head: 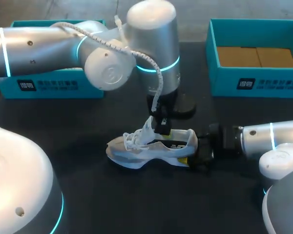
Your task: Take the shoe out of the shoebox, open the shoe tongue, remove and reinsert the insole, then place the shoe into the shoebox
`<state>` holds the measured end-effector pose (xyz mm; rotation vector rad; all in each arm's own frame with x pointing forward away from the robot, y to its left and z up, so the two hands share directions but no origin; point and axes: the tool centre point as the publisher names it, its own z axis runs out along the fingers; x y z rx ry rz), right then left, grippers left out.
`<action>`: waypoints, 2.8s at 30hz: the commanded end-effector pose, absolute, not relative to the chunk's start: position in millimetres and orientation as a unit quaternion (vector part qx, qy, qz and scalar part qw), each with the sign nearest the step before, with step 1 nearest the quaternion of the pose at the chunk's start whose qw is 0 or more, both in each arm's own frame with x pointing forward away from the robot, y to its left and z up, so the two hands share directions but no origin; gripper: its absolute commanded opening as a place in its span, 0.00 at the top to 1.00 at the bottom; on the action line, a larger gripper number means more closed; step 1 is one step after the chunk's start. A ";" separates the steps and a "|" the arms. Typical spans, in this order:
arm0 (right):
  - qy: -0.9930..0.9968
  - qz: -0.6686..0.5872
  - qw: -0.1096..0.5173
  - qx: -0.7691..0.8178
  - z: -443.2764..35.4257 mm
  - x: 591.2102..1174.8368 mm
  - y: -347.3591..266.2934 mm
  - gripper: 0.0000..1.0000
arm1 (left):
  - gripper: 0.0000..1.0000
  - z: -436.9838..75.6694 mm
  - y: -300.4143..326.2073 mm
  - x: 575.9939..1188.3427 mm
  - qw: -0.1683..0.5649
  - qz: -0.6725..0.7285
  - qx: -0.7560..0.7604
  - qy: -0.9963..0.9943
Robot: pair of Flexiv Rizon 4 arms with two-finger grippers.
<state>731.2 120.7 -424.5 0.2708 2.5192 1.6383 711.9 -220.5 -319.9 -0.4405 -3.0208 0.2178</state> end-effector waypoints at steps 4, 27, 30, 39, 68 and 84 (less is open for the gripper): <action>0.834 0.541 0.062 0.090 -424.4 731.5 120.4 1.00 | 1.00 -319.4 -217.5 711.3 0.039 0.074 -0.144 -0.986; 0.834 0.541 0.062 0.090 -424.4 731.5 120.4 1.00 | 1.00 -374.7 -249.2 726.0 0.062 0.070 -0.136 -0.986; 0.834 0.541 0.062 0.090 -424.4 731.5 120.4 1.00 | 1.00 -382.2 -247.8 727.6 0.068 0.066 -0.128 -0.987; 0.834 0.541 0.062 0.090 -424.4 731.5 120.4 1.00 | 1.00 -396.8 -235.5 724.4 0.091 0.061 -0.117 -0.987; 0.834 0.541 0.062 0.090 -424.4 731.5 120.4 1.00 | 1.00 -428.4 -201.5 684.5 0.135 0.049 -0.130 -0.981; 0.834 0.541 0.062 0.090 -424.4 731.5 120.4 1.00 | 1.00 -422.2 -204.2 694.2 0.069 0.063 -0.113 -0.989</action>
